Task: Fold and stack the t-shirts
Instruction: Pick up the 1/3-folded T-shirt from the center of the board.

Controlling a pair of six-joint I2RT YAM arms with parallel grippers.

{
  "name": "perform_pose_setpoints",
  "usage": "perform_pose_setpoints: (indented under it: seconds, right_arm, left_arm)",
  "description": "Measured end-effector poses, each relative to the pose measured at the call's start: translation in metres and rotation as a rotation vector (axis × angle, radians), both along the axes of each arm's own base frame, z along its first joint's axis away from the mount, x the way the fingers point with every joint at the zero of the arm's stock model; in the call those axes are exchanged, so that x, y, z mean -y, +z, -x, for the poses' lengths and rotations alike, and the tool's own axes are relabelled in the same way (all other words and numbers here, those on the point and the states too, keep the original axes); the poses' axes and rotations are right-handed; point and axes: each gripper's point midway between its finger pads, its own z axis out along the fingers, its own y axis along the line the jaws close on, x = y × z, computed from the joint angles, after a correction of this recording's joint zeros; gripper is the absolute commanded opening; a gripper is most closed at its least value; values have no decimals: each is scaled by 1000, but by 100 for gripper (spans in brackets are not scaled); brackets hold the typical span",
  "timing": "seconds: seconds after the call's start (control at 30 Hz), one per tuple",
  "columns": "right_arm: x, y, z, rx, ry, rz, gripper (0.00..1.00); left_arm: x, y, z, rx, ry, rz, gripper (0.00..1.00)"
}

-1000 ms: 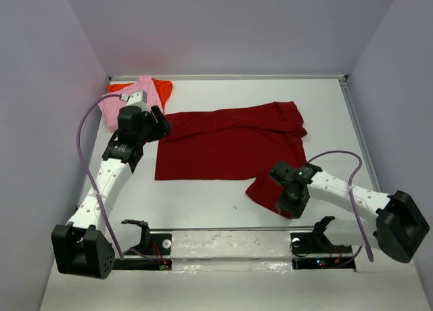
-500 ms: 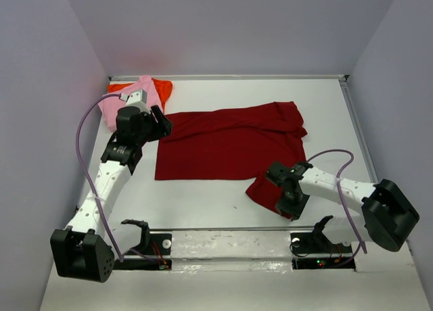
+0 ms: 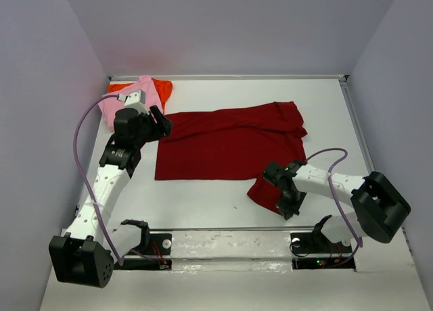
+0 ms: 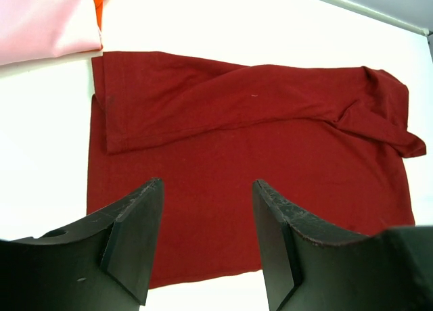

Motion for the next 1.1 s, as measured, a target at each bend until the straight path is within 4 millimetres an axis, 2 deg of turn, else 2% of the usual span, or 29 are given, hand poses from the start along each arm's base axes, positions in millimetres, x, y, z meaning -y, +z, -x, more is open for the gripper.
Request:
perform_pose_setpoints:
  seconds: [0.27, 0.4, 0.63, 0.9, 1.1]
  right_arm:
    - [0, 1, -1, 7, 3, -3, 0]
    - [3, 9, -9, 65, 19, -2, 0]
    - [-11, 47, -55, 259, 85, -34, 0]
    - [-27, 52, -87, 311, 186, -12, 0]
    - [-36, 78, -112, 431, 283, -38, 0]
  left_arm:
    - [0, 3, 0, 9, -1, 1, 64]
    - [0, 3, 0, 10, -1, 2, 64]
    - [0, 3, 0, 11, -1, 2, 64]
    - [0, -2, -1, -2, 1, -1, 64]
    - [-1, -22, -5, -57, 12, -15, 63]
